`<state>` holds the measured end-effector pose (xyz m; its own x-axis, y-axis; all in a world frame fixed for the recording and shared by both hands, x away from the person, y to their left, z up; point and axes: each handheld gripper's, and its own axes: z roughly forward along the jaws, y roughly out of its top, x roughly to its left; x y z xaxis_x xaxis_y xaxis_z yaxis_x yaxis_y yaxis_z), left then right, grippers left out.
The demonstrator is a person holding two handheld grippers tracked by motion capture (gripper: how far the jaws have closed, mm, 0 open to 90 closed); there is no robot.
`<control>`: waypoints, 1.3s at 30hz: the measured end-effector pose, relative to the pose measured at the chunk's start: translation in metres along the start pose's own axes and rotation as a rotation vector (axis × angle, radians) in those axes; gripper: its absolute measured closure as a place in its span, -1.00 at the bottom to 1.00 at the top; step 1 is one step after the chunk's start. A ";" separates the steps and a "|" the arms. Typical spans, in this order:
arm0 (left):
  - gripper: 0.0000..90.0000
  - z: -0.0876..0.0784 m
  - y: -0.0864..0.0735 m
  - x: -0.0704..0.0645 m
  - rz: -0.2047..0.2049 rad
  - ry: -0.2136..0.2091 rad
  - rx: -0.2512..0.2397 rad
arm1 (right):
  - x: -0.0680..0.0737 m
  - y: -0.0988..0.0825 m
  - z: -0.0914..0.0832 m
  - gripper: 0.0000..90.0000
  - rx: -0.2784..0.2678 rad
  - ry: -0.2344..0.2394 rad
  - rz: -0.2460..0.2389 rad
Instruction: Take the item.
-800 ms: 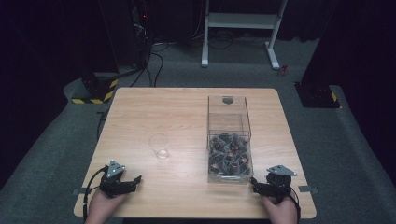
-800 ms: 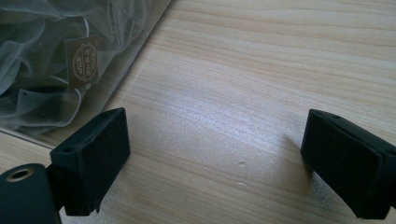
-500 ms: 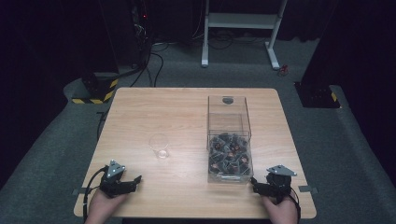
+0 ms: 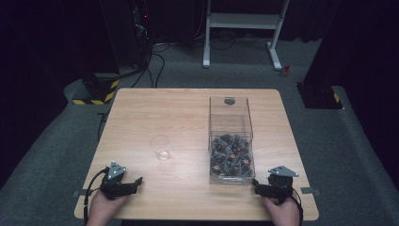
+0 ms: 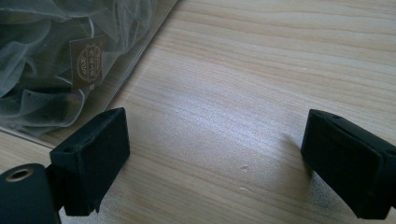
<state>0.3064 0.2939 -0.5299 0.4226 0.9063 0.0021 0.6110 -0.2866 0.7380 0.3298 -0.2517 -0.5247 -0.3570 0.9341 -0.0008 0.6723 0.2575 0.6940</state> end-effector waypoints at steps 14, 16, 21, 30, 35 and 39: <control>-0.72 0.002 0.001 -0.001 0.005 -0.008 0.006 | 0.000 0.000 0.000 -0.83 -0.003 -0.002 -0.003; -0.73 0.002 0.001 -0.001 0.006 -0.009 0.008 | 0.000 0.000 0.000 -0.83 -0.003 -0.002 -0.003; -0.72 0.002 0.002 0.000 0.009 -0.016 0.010 | 0.000 0.000 0.000 -0.83 -0.003 -0.002 -0.003; -0.72 -0.004 0.003 0.000 0.025 -0.015 -0.025 | 0.000 0.000 0.000 -0.83 -0.003 -0.002 -0.003; -0.70 -0.008 0.005 -0.001 0.021 -0.026 -0.045 | 0.000 0.000 0.000 -0.83 -0.002 -0.001 -0.001; -0.70 -0.011 0.006 -0.002 0.014 -0.033 -0.066 | 0.000 0.000 0.000 -0.82 -0.002 -0.001 -0.001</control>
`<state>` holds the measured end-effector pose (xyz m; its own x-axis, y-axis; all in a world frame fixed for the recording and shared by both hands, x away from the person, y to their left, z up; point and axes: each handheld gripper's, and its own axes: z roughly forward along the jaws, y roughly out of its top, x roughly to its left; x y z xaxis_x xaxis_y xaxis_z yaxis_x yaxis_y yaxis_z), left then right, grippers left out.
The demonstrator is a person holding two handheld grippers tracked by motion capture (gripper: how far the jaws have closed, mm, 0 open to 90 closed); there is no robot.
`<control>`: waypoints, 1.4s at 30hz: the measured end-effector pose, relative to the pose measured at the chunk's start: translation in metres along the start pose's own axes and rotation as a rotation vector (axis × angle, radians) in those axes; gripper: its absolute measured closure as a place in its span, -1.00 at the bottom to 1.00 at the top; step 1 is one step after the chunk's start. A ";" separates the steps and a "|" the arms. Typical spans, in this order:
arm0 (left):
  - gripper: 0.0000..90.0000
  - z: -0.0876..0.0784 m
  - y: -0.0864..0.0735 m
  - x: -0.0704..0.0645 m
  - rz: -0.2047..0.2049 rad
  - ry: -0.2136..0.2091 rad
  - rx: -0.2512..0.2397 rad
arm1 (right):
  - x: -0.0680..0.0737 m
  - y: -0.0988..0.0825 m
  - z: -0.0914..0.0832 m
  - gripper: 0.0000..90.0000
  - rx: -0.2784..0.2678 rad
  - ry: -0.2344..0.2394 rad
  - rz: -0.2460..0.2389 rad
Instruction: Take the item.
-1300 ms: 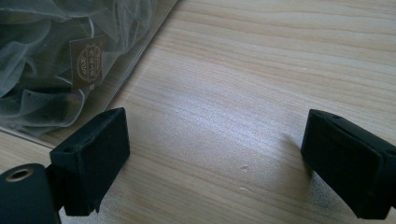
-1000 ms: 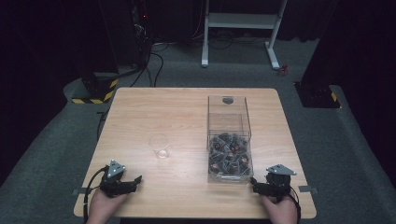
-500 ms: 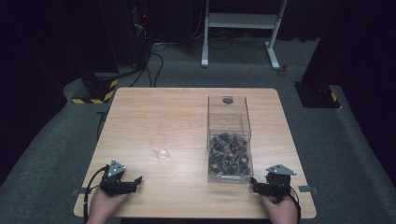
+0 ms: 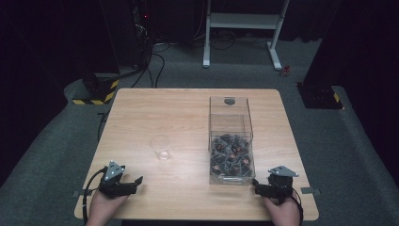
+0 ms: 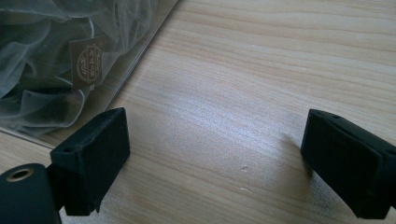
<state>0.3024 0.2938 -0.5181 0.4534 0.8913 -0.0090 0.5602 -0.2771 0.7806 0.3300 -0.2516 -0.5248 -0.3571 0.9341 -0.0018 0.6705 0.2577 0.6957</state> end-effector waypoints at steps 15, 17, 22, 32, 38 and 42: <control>-0.69 -0.008 0.007 -0.008 0.001 -0.054 -0.061 | 0.000 0.000 0.000 -0.82 -0.001 0.001 -0.005; -0.69 -0.009 0.008 -0.010 -0.001 -0.057 -0.070 | 0.000 0.000 0.000 -0.82 0.000 0.003 -0.006; -0.69 -0.010 0.011 -0.016 0.026 -0.056 -0.078 | 0.000 0.000 0.000 -0.82 -0.001 0.003 -0.009; -0.72 -0.010 0.015 -0.023 0.043 -0.065 -0.088 | 0.000 0.000 0.000 -0.82 -0.001 0.007 -0.010; -0.75 -0.011 0.019 -0.028 0.065 -0.075 -0.100 | 0.000 0.000 0.000 -0.82 -0.001 0.007 -0.011; -0.76 -0.012 0.023 -0.034 0.087 -0.074 -0.102 | 0.000 0.000 0.000 -0.82 0.001 0.008 -0.010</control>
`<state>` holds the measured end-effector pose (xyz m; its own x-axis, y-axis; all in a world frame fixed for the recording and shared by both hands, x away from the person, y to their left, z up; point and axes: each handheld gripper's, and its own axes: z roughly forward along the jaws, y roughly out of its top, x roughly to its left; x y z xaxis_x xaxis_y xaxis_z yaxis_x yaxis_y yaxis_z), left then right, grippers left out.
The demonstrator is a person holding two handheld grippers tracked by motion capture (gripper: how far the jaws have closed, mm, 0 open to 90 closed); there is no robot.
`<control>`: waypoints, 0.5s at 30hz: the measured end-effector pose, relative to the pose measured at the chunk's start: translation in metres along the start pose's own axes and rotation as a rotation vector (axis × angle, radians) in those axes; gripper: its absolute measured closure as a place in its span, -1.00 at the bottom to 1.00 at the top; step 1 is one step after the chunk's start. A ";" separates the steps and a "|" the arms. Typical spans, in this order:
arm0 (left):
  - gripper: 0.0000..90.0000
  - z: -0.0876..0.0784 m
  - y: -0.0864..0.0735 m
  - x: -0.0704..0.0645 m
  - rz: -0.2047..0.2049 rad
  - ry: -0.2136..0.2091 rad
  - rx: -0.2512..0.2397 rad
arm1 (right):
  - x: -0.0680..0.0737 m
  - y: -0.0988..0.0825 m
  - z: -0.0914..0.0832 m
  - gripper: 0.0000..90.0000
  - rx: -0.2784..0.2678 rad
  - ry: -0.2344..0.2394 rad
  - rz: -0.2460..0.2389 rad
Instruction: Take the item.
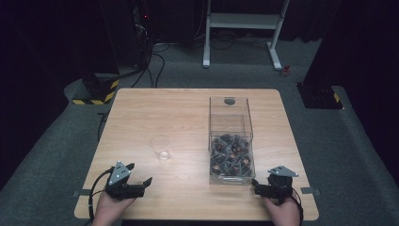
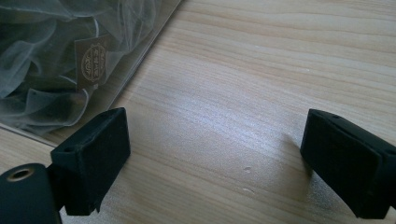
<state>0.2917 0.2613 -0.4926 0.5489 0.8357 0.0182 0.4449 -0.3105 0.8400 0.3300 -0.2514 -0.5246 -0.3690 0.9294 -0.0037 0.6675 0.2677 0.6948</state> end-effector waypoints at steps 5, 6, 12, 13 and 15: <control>-0.77 -0.002 0.006 -0.003 -0.011 -0.023 0.004 | 0.000 0.000 0.000 -0.82 0.001 -0.001 0.003; -0.77 -0.002 0.006 -0.003 -0.011 -0.023 0.004 | 0.000 0.000 0.000 -0.82 0.001 -0.001 0.003; -0.77 -0.003 0.014 -0.007 -0.024 -0.038 -0.024 | 0.000 0.000 0.000 -0.82 0.000 -0.001 0.001; -0.77 -0.003 0.015 -0.007 -0.022 -0.041 -0.027 | 0.000 0.000 0.000 -0.82 0.000 -0.001 0.001; -0.77 -0.001 0.018 -0.010 -0.021 -0.050 -0.029 | 0.000 0.000 0.000 -0.82 0.000 -0.001 0.000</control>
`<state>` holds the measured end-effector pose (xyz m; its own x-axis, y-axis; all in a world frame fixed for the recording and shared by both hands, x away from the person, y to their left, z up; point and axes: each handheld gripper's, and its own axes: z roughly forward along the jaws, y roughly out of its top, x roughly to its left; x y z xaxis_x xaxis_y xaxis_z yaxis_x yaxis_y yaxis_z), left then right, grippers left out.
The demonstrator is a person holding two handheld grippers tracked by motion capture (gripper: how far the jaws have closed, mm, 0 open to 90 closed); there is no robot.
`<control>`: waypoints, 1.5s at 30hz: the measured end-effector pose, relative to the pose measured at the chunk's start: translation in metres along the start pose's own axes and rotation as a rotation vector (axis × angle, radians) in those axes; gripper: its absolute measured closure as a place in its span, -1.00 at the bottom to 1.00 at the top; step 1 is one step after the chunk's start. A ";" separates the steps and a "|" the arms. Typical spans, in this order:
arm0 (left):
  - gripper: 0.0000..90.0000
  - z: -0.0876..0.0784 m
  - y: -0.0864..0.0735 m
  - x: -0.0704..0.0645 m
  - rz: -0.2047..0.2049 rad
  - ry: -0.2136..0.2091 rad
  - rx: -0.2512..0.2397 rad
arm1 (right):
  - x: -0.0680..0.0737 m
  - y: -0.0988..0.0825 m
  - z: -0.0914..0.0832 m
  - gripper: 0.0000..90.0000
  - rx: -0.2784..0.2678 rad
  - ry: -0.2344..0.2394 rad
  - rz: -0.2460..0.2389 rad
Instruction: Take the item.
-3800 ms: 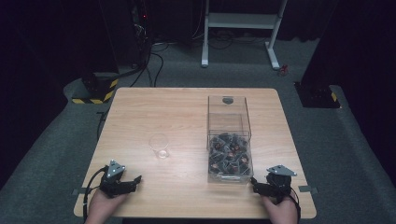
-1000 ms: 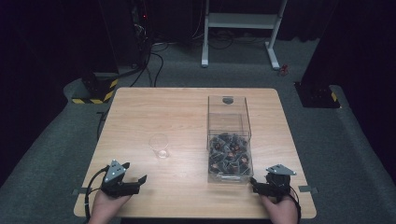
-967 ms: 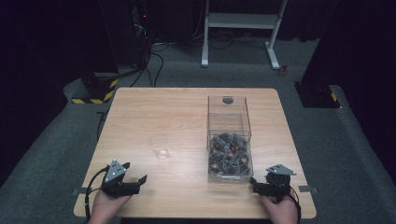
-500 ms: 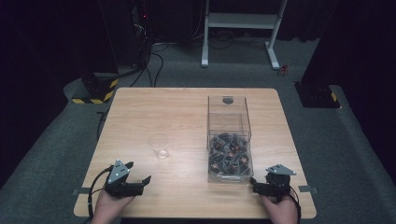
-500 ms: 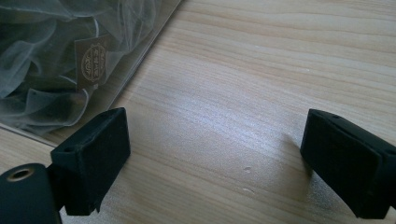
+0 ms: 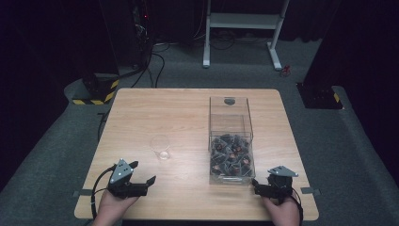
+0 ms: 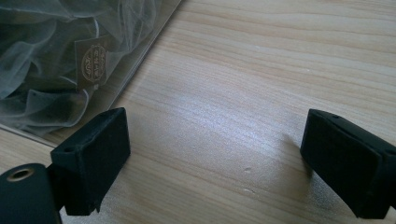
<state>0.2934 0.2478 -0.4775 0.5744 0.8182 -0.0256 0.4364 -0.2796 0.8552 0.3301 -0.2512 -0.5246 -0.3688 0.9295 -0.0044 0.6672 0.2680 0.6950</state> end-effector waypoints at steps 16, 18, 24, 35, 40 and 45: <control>-0.74 0.015 0.021 -0.014 0.014 -0.063 -0.029 | 0.000 0.000 0.000 -0.82 0.000 0.000 0.000; -0.74 0.017 0.024 -0.014 0.024 -0.067 -0.032 | 0.000 0.000 0.000 -0.82 0.000 0.000 0.000; -0.71 0.022 0.030 -0.017 0.024 -0.092 -0.050 | 0.000 0.000 0.000 -0.82 -0.001 0.000 -0.003; -0.70 0.030 0.043 -0.025 0.033 -0.123 -0.066 | 0.000 0.000 0.000 -0.82 0.001 0.000 0.004; -0.69 0.036 0.049 -0.031 0.042 -0.134 -0.071 | 0.000 0.000 0.000 -0.82 0.000 0.000 0.000; -0.69 0.039 0.053 -0.036 0.043 -0.144 -0.078 | 0.000 0.000 0.000 -0.82 0.000 0.000 0.002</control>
<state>0.3236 0.1839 -0.4513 0.6872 0.7242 -0.0575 0.3573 -0.2679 0.8948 0.3301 -0.2508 -0.5246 -0.3670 0.9302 -0.0031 0.6682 0.2659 0.6948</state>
